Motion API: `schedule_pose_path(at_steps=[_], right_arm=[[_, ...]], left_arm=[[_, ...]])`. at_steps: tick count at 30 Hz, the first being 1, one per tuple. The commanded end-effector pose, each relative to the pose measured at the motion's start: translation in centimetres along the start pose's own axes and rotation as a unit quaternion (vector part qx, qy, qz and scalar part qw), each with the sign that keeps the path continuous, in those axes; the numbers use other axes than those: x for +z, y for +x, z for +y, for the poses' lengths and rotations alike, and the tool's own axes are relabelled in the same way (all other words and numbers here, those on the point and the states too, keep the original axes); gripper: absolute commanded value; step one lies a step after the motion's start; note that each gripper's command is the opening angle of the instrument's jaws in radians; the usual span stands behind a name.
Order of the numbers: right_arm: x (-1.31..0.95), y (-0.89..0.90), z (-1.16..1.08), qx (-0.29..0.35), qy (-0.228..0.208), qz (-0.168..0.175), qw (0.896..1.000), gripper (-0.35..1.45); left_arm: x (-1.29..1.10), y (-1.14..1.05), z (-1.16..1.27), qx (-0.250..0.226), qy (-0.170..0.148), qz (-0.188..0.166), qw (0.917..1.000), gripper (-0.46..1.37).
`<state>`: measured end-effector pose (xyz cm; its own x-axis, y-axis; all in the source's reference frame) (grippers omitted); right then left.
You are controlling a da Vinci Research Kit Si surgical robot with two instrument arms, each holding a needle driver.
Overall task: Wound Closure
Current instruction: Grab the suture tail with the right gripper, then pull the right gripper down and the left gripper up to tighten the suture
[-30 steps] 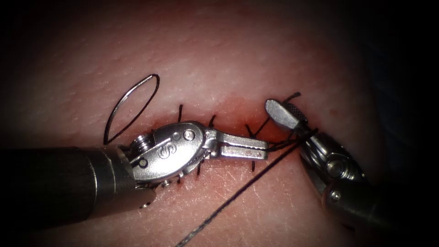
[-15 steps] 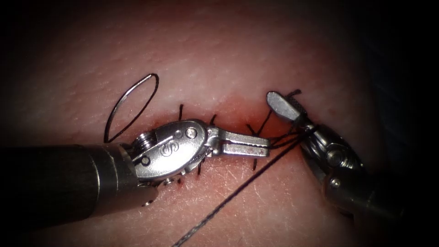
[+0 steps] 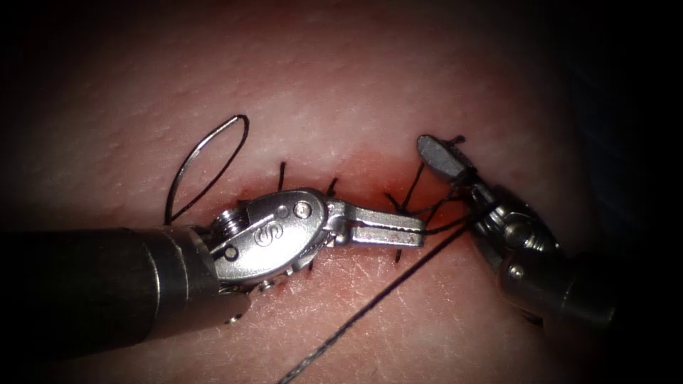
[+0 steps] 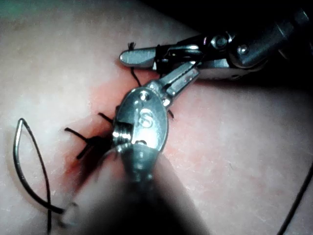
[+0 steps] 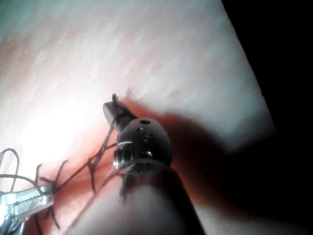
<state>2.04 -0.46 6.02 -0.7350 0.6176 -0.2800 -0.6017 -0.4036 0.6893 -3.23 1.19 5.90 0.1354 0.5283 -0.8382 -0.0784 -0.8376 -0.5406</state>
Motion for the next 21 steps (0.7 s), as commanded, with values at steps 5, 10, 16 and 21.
schedule_pose_path(at_steps=[5,10,16,21], right_arm=[[-0.07,0.04,-0.08,-0.045,0.014,0.012,0.999,-0.35],[-0.12,0.05,-0.14,-0.085,0.022,0.018,0.996,-0.35],[-0.17,0.03,-0.17,-0.123,0.043,0.003,0.991,-0.35],[-0.29,0.0,-0.24,-0.137,0.069,-0.008,0.988,-0.35]], left_arm=[[-0.04,-0.02,0.01,-0.002,0.0,0.0,1.0,-0.35],[-0.09,-0.02,0.0,-0.008,0.01,0.0,0.9999,-0.35],[-0.18,-0.03,-0.1,-0.027,0.035,0.001,0.999,-0.35],[-0.25,-0.04,-0.22,-0.045,0.05,0.002,0.9977,-0.35]])
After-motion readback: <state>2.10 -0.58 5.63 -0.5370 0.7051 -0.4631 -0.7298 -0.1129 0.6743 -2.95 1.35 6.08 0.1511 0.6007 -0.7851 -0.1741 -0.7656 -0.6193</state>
